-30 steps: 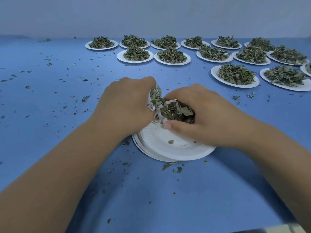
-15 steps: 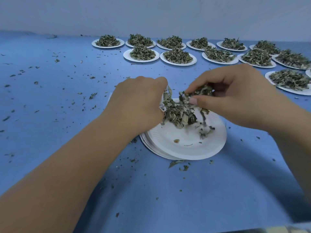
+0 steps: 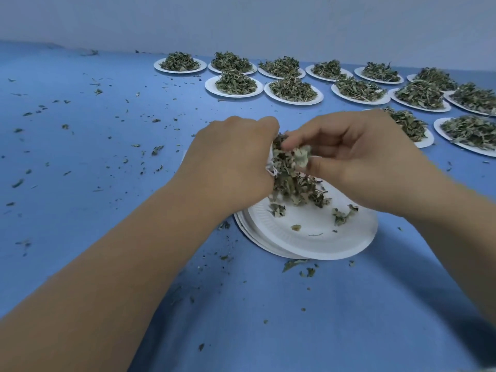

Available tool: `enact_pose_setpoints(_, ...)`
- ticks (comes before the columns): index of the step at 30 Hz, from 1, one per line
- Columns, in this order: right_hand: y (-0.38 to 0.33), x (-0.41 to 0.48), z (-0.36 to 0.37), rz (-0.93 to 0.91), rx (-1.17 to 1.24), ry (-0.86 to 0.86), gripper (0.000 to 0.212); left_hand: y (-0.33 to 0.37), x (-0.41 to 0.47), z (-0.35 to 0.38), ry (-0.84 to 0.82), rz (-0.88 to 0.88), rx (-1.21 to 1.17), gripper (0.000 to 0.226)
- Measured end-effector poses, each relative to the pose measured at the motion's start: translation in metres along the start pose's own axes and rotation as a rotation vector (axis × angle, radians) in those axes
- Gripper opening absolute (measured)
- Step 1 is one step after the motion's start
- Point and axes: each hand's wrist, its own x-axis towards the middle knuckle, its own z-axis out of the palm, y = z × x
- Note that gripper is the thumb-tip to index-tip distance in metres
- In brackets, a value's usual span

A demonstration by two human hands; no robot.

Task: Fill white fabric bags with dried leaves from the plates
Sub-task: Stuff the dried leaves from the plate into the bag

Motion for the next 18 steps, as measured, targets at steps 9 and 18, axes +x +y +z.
enact_pose_setpoints(9, -0.001, 0.019, -0.001, 0.015, -0.288, 0.078, 0.037, 0.007, -0.002, -0.002, -0.027, 0.092, -0.055, 0.034)
enact_pose_setpoints(18, -0.003, 0.019, -0.004, 0.146, 0.107, -0.115, 0.056, 0.003, -0.001, 0.002, 0.121, 0.288, -0.309, 0.03)
